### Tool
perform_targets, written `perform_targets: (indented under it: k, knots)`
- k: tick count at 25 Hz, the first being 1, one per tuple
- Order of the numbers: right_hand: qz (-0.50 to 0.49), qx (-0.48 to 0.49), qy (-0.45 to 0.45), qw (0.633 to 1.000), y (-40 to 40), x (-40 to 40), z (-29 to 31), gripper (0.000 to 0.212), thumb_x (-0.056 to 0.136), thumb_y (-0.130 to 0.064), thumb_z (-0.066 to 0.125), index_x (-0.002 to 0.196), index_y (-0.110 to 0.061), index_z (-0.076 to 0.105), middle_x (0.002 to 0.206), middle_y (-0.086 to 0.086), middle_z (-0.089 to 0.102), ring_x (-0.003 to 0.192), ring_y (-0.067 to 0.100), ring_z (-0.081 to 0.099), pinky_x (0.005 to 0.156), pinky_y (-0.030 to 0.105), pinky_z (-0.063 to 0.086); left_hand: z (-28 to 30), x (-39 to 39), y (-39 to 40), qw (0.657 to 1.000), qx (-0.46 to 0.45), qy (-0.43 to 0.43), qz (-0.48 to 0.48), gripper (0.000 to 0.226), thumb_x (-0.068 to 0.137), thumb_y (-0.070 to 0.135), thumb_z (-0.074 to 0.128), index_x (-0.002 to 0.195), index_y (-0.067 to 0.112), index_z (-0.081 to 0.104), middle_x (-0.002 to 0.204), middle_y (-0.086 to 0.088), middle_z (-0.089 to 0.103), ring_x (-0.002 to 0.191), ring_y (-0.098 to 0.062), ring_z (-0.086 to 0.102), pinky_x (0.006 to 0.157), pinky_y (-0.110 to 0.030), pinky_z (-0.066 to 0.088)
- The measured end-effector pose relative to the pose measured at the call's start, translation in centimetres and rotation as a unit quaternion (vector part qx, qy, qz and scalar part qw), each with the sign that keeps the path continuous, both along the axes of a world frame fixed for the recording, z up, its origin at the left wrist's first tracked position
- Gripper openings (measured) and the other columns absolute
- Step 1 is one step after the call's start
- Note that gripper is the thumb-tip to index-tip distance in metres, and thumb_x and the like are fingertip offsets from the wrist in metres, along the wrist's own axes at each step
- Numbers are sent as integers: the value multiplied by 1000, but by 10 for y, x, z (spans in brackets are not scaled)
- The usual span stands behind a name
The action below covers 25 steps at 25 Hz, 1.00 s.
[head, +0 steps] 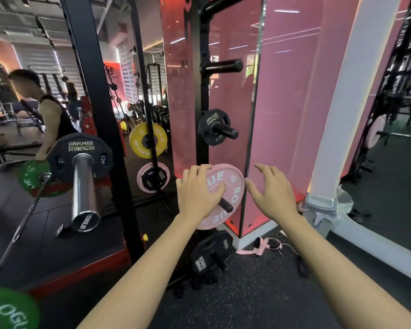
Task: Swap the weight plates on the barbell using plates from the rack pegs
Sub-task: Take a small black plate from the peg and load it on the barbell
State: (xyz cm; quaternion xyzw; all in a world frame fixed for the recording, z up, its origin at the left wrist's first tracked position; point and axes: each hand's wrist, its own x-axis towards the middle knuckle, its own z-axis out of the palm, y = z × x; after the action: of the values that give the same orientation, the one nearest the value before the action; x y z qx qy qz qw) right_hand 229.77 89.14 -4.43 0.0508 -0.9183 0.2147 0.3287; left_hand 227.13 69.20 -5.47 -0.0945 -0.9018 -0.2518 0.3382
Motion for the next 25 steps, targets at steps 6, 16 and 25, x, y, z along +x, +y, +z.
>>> perform_targets:
  k: [6, 16, 25]
  knots:
    - [-31, 1, 0, 1000, 19, -92, 18, 53, 92, -52, 47, 136, -22, 46, 125, 5, 55, 113, 26, 51, 93, 44, 45, 17, -106, 10, 1000, 13, 12, -8, 52, 83, 58, 56, 126, 29, 53, 119, 6, 56, 108, -21, 47, 91, -41, 34]
    - [-5, -15, 10, 1000, 99, -271, 18, 52, 94, -52, 48, 135, -20, 47, 116, 5, 56, 107, 27, 52, 89, 45, 46, -6, -269, 74, 999, -13, 7, 46, 50, 85, 60, 51, 125, 30, 54, 119, 7, 57, 110, -19, 48, 93, -41, 35]
    - [113, -14, 12, 993, 141, -460, 35, 51, 94, -51, 49, 133, -20, 50, 119, 9, 58, 108, 30, 54, 88, 42, 46, -13, -388, 102, 980, 14, -1, 196, 49, 87, 55, 55, 124, 24, 53, 121, 5, 57, 113, -22, 49, 95, -45, 38]
